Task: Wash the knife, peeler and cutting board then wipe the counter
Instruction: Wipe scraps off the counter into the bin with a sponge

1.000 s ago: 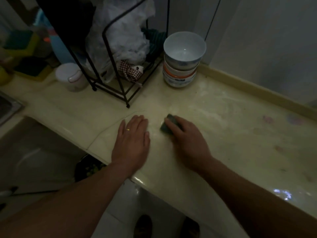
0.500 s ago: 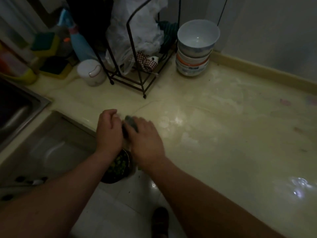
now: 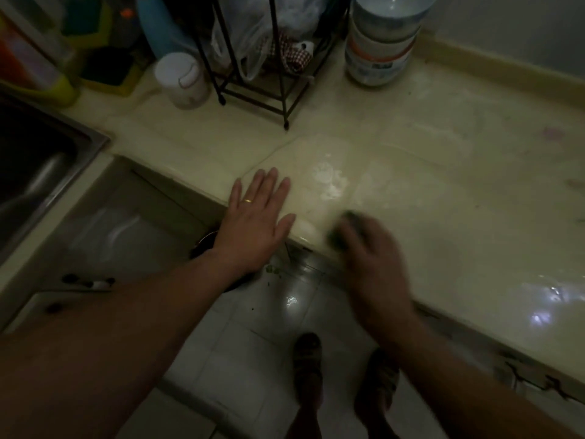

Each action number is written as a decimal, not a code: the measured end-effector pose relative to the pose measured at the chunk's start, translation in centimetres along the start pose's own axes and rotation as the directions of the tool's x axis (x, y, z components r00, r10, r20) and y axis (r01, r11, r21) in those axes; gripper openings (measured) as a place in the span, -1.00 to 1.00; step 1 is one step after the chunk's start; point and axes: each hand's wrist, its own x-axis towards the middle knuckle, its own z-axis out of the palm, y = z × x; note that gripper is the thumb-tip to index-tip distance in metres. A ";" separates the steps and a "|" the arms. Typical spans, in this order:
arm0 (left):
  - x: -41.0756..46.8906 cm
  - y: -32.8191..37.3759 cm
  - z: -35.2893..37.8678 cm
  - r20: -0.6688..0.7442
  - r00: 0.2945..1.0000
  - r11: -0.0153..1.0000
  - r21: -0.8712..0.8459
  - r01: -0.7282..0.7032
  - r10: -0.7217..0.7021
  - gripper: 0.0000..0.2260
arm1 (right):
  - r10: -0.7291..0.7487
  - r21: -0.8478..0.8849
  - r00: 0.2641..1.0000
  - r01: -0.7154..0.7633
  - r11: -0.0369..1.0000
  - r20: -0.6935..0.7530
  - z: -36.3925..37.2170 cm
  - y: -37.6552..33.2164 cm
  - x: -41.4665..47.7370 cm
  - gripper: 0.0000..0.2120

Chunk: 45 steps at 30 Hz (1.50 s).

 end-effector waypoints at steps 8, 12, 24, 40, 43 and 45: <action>1.3 -5.7 -1.2 -0.036 0.987 0.988 0.003 0.156 -0.156 -0.47 | -0.033 -0.109 0.999 0.037 0.993 0.043 -2.4 5.2 -1.3 -0.48; 2.1 -3.6 -0.6 -0.067 0.975 0.976 -0.053 0.209 -0.212 -0.43 | 0.271 -0.116 0.962 -0.270 0.956 -0.005 -5.7 10.7 -3.8 -0.49; 4.5 -1.9 -0.9 -0.086 0.975 0.975 -0.104 0.196 -0.205 -0.45 | 0.074 -0.129 0.997 -0.078 0.989 -0.036 0.6 3.5 21.1 -0.45; 4.3 -2.4 -1.2 -0.117 0.974 0.979 -0.079 0.186 -0.195 -0.46 | -0.027 -0.076 1.000 0.028 0.997 0.013 0.5 2.7 17.4 -0.60; 4.4 -2.5 -1.2 -0.146 0.974 0.983 -0.072 0.166 -0.175 -0.46 | -0.199 -0.054 0.956 0.215 0.975 0.214 1.5 0.2 10.0 -0.50; 4.7 -2.5 -1.0 -0.138 0.973 0.982 -0.070 0.175 -0.184 -0.45 | -0.109 -0.074 0.981 0.122 0.990 0.162 -1.0 5.8 6.7 -0.48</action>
